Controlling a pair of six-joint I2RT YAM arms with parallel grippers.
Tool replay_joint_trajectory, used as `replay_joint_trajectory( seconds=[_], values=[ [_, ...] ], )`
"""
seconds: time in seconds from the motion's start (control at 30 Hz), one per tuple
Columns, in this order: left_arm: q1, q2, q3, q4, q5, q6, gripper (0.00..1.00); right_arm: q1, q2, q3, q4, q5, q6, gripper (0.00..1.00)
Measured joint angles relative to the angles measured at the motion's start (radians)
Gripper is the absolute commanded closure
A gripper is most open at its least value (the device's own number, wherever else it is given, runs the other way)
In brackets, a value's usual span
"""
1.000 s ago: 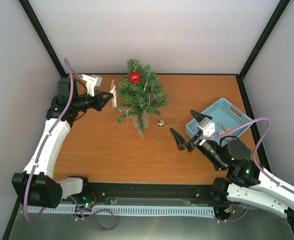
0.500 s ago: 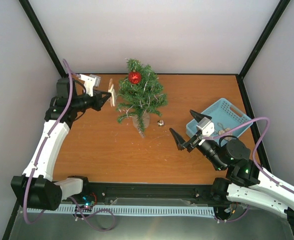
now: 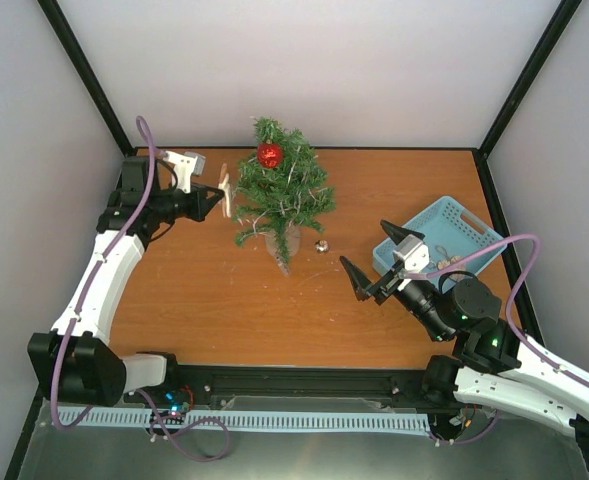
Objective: Decorate the small christmas tree
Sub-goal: Hang the decoration item on the Christmas tree.
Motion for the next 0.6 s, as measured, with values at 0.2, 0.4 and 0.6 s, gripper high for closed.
replay_joint_trajectory(
  seconds=[0.2, 0.4, 0.6],
  values=[
    [0.002, 0.002, 0.000, 0.000, 0.000, 0.000, 0.99, 0.000, -0.002, -0.001, 0.000, 0.006, -0.001, 0.00],
    [0.003, 0.000, -0.008, 0.004, 0.028, 0.008, 0.99, 0.000, -0.002, -0.011, 0.000, 0.007, -0.006, 0.00],
    [0.003, -0.010, -0.053, 0.011, 0.051, 0.009, 0.99, 0.000, -0.002, -0.015, 0.001, 0.008, -0.007, 0.00]
  ],
)
